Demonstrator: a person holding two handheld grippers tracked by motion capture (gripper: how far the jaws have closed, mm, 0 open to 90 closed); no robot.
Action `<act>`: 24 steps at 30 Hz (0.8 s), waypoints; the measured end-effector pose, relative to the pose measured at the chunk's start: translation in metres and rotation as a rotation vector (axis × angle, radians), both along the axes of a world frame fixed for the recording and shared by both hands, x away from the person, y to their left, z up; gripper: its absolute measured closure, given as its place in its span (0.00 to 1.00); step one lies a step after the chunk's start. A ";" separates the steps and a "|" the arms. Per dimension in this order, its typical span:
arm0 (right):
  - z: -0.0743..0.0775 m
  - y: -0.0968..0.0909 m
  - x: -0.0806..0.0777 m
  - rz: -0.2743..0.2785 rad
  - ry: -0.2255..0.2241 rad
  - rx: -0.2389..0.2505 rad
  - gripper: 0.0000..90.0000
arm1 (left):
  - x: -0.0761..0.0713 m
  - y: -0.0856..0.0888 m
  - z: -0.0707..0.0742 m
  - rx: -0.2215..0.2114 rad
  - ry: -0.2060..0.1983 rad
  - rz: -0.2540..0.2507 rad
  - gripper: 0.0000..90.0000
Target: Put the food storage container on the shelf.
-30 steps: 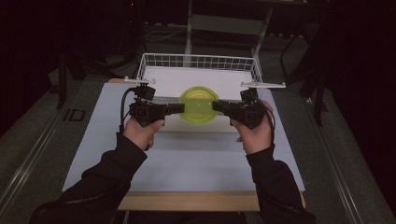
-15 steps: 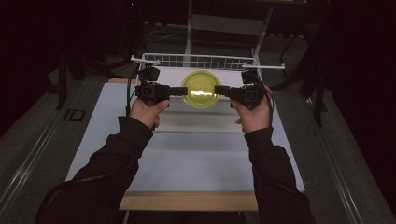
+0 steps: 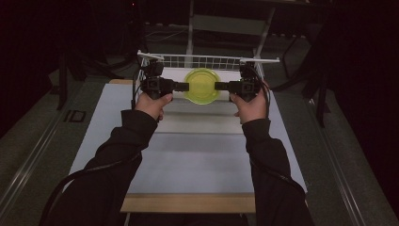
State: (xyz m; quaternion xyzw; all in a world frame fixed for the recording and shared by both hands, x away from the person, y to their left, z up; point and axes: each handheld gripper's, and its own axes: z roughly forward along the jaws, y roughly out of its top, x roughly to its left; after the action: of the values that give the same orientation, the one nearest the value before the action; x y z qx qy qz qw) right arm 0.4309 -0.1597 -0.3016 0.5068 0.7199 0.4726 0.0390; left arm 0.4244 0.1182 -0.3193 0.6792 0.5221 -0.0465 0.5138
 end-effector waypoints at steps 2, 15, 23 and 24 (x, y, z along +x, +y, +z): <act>-0.001 0.001 0.003 -0.002 0.014 -0.001 0.88 | 0.002 0.000 0.000 0.003 0.001 0.004 0.90; 0.003 0.007 0.015 -0.025 0.051 -0.011 0.85 | 0.016 0.002 0.001 -0.014 0.026 0.042 0.89; 0.002 0.012 0.020 -0.041 0.015 -0.019 0.66 | 0.022 -0.005 -0.001 -0.003 -0.009 0.063 0.71; 0.001 0.012 0.021 -0.047 0.018 -0.022 0.65 | 0.023 -0.005 -0.002 0.009 -0.011 0.065 0.71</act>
State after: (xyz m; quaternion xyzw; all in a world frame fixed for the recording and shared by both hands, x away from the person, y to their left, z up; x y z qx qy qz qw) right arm 0.4519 -0.1479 -0.3002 0.5275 0.7131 0.4592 0.0493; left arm 0.4473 0.1128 -0.3213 0.6646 0.5411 -0.0238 0.5147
